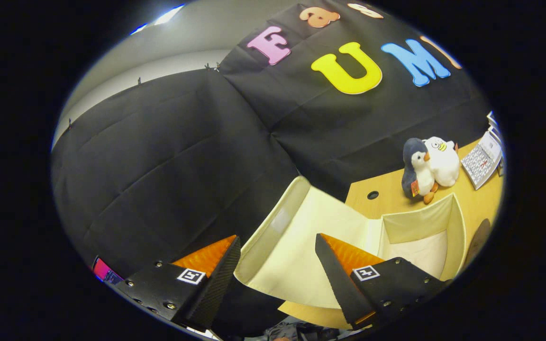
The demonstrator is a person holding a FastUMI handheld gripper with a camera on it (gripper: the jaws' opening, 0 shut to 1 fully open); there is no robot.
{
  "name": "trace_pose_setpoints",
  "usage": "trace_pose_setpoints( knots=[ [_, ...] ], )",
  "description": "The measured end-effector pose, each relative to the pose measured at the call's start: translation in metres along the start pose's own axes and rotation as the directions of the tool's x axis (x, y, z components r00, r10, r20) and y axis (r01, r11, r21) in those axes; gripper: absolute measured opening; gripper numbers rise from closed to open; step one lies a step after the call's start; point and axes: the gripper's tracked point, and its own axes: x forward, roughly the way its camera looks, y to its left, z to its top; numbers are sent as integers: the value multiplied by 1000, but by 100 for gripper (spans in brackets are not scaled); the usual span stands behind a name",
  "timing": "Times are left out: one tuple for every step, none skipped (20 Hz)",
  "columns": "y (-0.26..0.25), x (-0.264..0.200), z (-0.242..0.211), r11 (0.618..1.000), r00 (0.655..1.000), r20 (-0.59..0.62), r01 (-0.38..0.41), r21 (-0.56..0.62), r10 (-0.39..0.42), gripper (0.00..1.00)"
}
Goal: Open the storage box then place both shoes into the box .Put the left shoe in first, then the right shoe, with the right side of both shoes facing outward in a uniform manner.
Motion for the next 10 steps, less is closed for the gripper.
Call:
trace_pose_setpoints(
  knots=[
    [-1,-5,2,1000,1000,10,2,-22,-2,97],
    [-6,-11,7,999,1000,22,9,-42,-8,97],
    [-15,-18,13,998,999,38,26,-64,-24,97],
    [-22,-26,19,995,998,56,45,-87,-40,97],
    [-30,-34,25,992,996,74,66,-105,-58,97],
    [-39,-42,32,989,993,92,83,-123,-72,97],
    [-48,-50,38,985,990,108,105,-137,-91,97],
    [-59,-59,44,980,986,121,129,-149,-111,97],
    [-70,-68,49,976,982,135,152,-154,-132,97],
    [-81,-77,54,972,977,147,175,-156,-152,97]
  ],
)
